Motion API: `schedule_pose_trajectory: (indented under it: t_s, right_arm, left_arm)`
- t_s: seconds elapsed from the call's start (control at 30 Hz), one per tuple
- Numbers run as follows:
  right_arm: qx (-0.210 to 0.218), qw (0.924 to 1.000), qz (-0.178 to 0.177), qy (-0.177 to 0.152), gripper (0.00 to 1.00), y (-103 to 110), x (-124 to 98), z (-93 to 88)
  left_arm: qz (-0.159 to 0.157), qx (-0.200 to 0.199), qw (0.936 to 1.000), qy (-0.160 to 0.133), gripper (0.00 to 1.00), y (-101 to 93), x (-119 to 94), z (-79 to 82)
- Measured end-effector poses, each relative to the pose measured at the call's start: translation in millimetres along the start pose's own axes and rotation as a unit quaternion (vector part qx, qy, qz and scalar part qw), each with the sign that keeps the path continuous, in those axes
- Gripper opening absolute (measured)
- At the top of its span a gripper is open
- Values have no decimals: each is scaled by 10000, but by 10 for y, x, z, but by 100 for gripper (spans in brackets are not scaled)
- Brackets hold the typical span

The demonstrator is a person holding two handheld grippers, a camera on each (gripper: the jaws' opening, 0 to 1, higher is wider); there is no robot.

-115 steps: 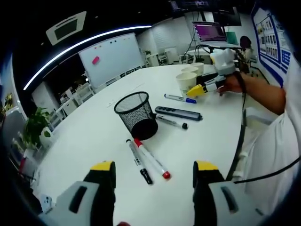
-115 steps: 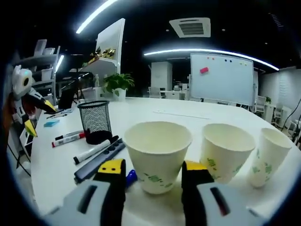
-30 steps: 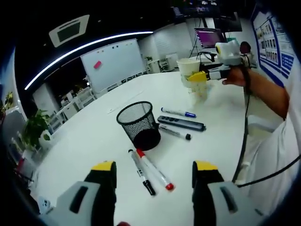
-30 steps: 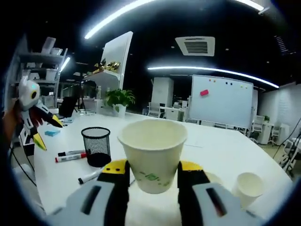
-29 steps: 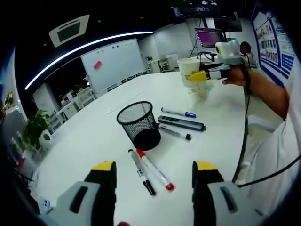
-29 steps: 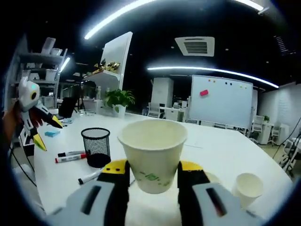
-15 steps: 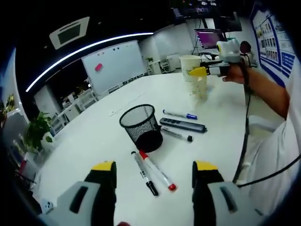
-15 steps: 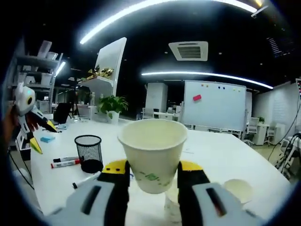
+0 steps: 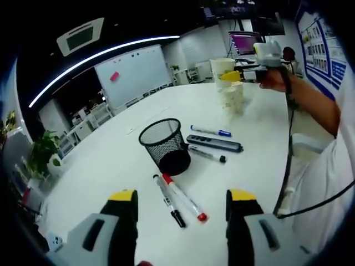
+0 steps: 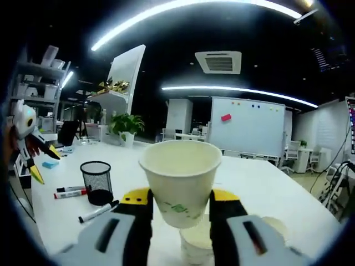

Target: Place the scattered laser pointers and whiteboard markers into the pen holder and stack the scattered paper cups together

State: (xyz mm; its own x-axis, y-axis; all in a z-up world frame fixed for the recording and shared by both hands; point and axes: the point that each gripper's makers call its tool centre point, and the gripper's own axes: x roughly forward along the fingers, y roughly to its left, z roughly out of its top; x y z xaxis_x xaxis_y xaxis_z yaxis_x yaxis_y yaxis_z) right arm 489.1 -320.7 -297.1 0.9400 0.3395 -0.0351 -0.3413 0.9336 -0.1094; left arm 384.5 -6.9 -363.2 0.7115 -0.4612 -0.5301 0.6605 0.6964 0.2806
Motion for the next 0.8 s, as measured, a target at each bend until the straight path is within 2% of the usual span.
schedule_pose_trajectory:
  t_s: [0.17, 0.37, 0.53, 0.8]
  right_arm:
    - [54, 9999, -90, 5, 40, -43, -19, -3]
    - [-6, 9998, -195, 47, 40, -176, -18, -23]
    - [-26, 9998, -204, 53, 40, -207, -35, -59]
    - [103, 9994, -309, 150, 40, -304, -39, -200]
  left_arm:
    - [99, -81, 9999, 8, 65, 60, -30, -38]
    - [-48, -21, 10000, -4, 65, -46, -3, -40]
    - [-28, -13, 10000, 28, 65, -37, 1, -64]
    - [-55, -10, 10000, 58, 65, -58, 4, -79]
